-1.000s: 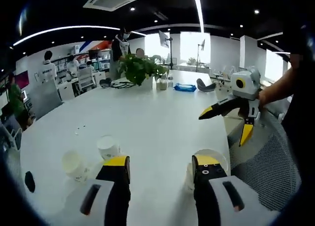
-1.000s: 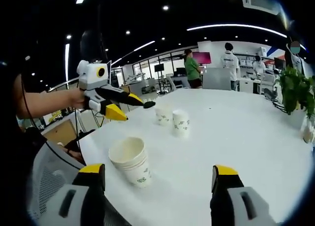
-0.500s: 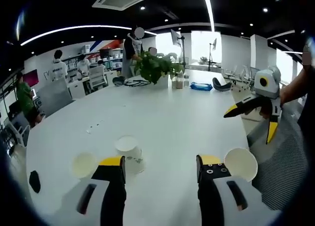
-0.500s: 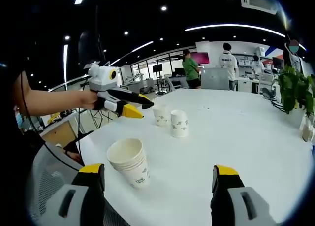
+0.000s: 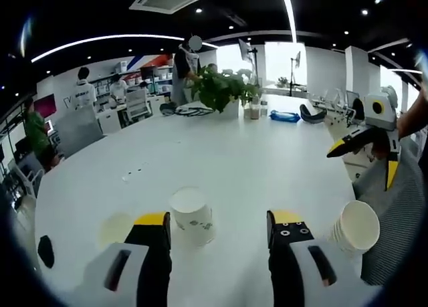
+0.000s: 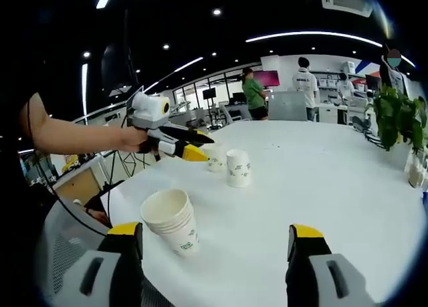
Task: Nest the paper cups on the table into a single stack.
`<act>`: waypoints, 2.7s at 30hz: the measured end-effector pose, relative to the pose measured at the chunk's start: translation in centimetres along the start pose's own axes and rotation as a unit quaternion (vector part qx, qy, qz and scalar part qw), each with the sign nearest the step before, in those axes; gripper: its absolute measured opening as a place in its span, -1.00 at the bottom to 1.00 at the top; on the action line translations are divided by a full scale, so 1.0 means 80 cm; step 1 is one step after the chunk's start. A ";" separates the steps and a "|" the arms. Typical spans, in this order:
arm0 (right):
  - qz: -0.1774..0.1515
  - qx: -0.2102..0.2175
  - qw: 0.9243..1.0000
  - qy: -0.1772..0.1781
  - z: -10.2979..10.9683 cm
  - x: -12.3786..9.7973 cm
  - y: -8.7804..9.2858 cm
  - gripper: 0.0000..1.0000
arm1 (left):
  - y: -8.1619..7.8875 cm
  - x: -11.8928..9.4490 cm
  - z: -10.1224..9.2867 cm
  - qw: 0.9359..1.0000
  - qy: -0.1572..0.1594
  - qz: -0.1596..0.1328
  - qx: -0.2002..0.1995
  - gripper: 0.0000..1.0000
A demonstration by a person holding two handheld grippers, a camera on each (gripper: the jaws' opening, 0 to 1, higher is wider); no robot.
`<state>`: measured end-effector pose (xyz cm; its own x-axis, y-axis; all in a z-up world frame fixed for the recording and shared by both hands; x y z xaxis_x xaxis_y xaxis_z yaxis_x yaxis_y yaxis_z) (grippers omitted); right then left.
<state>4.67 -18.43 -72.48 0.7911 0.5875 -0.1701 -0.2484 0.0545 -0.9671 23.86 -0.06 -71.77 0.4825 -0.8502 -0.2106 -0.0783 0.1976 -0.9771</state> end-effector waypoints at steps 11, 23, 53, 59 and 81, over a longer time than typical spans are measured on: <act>0.001 0.003 1.000 0.008 -0.002 -0.001 0.000 0.79 | 0.018 0.030 0.020 1.000 -0.018 0.014 -0.001 0.10; 0.006 0.006 1.000 0.010 -0.005 -0.001 0.003 0.76 | 0.028 0.051 0.031 0.999 -0.029 0.029 -0.011 0.06; 0.012 0.007 1.000 0.015 -0.007 -0.001 0.005 0.70 | 0.042 0.084 0.047 0.998 -0.042 0.047 -0.010 -0.28; 0.011 0.006 1.000 0.015 -0.007 -0.001 0.004 0.70 | 0.038 0.079 0.047 0.998 -0.044 0.045 -0.005 -0.29; 0.001 0.006 1.000 -0.002 0.002 0.000 -0.001 0.67 | 0.015 0.029 0.012 0.999 -0.015 0.047 0.008 -0.30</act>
<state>4.58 -18.30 -72.36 0.7889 0.5904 -0.1704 -0.2555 0.0628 -0.9648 25.74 -1.33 -73.43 0.4991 -0.8127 -0.3006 -0.1107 0.2843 -0.9523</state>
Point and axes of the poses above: the point that each gripper's makers call its tool centre point, and the gripper's own axes: x roughly forward along the fingers, z roughly to its left, y roughly out of its underside, the point moved 5 cm from there along -x, roughly backward along the fingers, and after that the axes turned 14 degrees about -z, right-handed, at the moved point
